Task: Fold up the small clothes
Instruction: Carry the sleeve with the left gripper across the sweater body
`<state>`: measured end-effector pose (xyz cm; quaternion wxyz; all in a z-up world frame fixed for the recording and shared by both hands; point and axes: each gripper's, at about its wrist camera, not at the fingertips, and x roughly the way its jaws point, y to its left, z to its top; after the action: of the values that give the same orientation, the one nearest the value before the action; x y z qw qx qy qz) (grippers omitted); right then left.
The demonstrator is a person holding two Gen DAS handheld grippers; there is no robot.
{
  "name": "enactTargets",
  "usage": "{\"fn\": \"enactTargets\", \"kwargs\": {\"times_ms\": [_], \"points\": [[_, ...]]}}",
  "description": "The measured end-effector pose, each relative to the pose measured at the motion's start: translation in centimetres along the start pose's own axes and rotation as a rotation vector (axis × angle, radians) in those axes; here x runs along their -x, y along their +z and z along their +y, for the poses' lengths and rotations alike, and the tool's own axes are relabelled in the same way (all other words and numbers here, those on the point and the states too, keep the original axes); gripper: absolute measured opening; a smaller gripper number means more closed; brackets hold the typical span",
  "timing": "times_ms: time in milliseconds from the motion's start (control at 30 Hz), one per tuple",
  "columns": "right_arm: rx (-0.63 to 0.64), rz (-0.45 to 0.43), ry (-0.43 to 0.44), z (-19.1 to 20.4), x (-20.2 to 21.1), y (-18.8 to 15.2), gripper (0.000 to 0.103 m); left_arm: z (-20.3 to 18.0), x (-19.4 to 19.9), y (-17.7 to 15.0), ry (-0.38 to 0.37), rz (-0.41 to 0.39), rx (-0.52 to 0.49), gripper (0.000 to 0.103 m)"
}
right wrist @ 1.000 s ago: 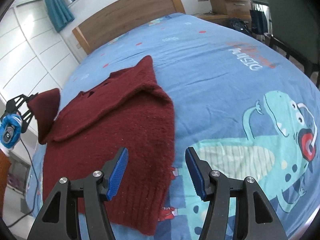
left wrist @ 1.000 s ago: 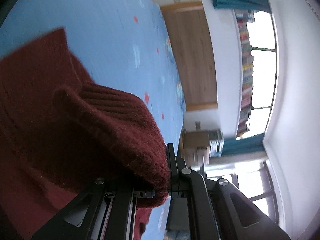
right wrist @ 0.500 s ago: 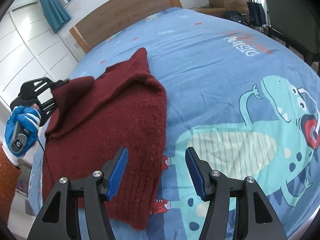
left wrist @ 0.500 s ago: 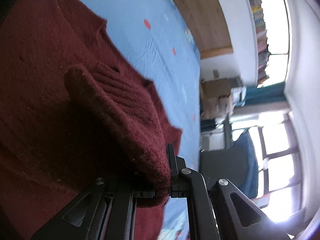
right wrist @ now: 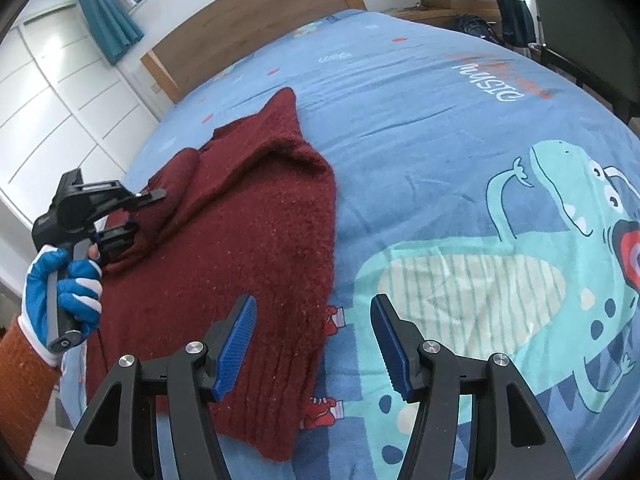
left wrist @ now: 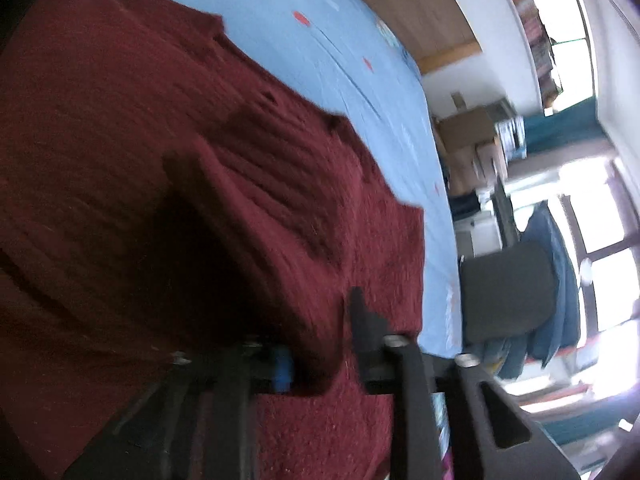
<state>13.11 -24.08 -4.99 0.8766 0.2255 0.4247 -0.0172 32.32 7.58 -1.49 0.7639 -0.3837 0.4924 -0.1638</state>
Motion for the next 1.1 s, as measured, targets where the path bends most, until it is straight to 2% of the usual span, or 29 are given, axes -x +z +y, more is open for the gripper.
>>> {"fn": "enactTargets", "kwargs": {"times_ms": [67,167,200,233,267,400,533,733,1033,1100], "points": [[-0.004,-0.002,0.0,-0.3,0.0,0.2,0.061,-0.1,-0.3,2.2,0.003,-0.029,0.054,0.034],[-0.006,-0.005,0.001,-0.4,0.2,0.3,0.061,0.1,-0.9,3.1,0.038,-0.041,0.084,0.032],[-0.006,-0.006,0.003,-0.5,0.2,0.3,0.061,0.0,-1.2,3.2,0.04,-0.039,0.08,0.018],[-0.004,-0.007,0.003,-0.4,0.2,0.4,0.061,-0.3,-1.5,3.2,0.032,-0.031,0.074,0.01],[-0.003,-0.007,0.003,-0.4,0.2,0.4,0.061,-0.6,-1.7,3.1,0.021,-0.028,0.069,0.008],[-0.001,-0.005,0.001,-0.6,0.2,0.3,0.061,-2.6,-1.6,2.1,-0.051,-0.015,-0.014,0.007],[-0.005,-0.001,-0.003,-0.9,0.2,0.2,0.061,-4.9,-2.5,0.6,-0.07,0.027,-0.102,0.007],[-0.006,-0.004,-0.006,-1.1,0.5,0.1,0.061,-7.0,-4.0,-1.7,-0.016,0.089,-0.22,0.007],[-0.003,0.002,-0.006,-0.8,0.4,0.1,0.061,-8.0,-6.4,-4.2,0.062,0.153,-0.313,0.008],[-0.003,0.004,-0.007,-0.7,0.3,0.2,0.061,-8.3,-6.8,-4.9,0.079,0.171,-0.338,0.02]]}}
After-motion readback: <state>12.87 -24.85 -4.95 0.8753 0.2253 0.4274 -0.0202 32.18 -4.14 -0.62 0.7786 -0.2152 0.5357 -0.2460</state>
